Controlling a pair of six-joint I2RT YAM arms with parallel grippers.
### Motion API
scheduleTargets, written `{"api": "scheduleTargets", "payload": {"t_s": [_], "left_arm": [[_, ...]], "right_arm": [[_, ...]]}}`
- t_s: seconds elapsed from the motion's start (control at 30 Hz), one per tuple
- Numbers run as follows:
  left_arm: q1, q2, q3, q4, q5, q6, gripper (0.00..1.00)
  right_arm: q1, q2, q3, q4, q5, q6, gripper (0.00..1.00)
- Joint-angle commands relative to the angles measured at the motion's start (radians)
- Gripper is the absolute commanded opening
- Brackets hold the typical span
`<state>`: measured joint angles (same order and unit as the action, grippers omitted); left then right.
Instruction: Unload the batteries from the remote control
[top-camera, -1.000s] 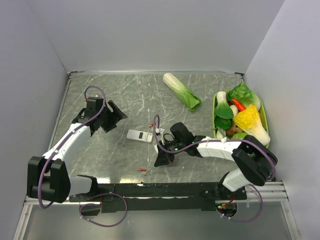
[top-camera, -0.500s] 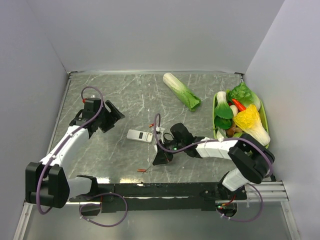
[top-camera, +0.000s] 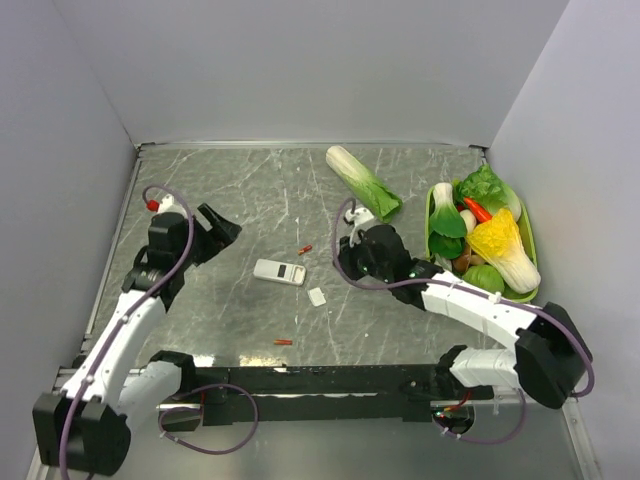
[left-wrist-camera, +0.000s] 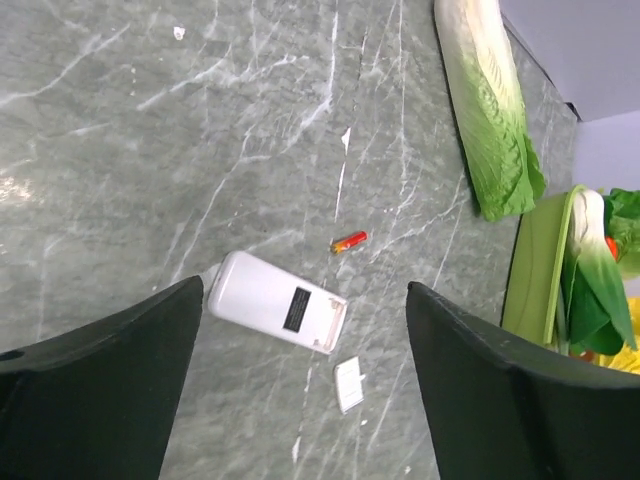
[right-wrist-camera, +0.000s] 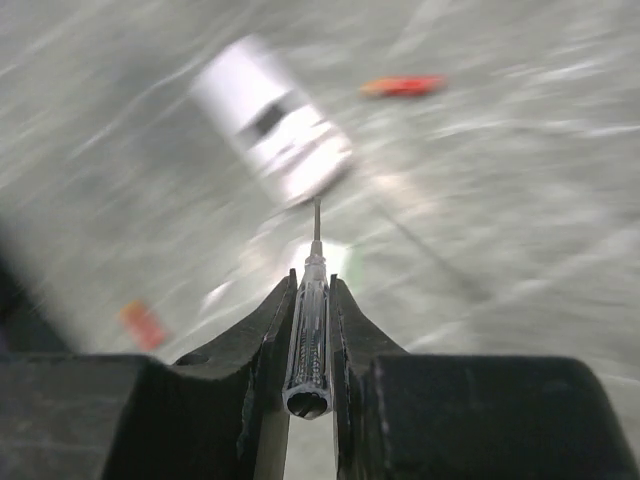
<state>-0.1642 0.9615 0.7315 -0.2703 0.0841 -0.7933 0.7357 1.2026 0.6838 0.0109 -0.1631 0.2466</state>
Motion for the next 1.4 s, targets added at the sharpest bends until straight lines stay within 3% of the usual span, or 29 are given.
{"api": "scheduleTargets", "payload": {"t_s": [0.0, 0.17, 0.43, 0.7, 1.03, 1.23, 1.33, 1.37], "left_arm": [[0.005, -0.113, -0.040, 0.077, -0.036, 0.042, 0.89], [0.005, -0.057, 0.048, -0.055, -0.026, 0.081, 0.91], [0.005, 0.043, 0.062, -0.072, 0.075, 0.069, 0.91], [0.005, 0.020, 0.049, -0.063, 0.071, 0.062, 0.91], [0.005, -0.007, 0.039, -0.043, 0.094, 0.057, 0.91], [0.005, -0.046, 0.046, 0.000, 0.181, 0.101, 0.91], [0.005, -0.105, 0.006, 0.113, 0.328, 0.114, 0.91], [0.003, -0.116, -0.009, 0.137, 0.359, 0.111, 0.91]], "right_arm": [[-0.001, 0.105, 0.083, -0.015, 0.501, -0.150, 0.07], [-0.001, 0.268, 0.177, -0.038, 0.577, -0.166, 0.11], [0.030, 0.333, 0.112, -0.077, 0.542, -0.008, 0.45], [0.045, 0.341, 0.023, -0.032, 0.445, 0.063, 0.47], [0.044, 0.279, 0.065, -0.060, 0.363, 0.026, 0.48], [0.044, 0.036, 0.079, -0.153, 0.292, -0.001, 0.54], [0.044, -0.114, 0.071, -0.186, 0.228, -0.026, 0.84], [0.045, -0.153, 0.068, -0.192, 0.208, -0.027, 1.00]]}}
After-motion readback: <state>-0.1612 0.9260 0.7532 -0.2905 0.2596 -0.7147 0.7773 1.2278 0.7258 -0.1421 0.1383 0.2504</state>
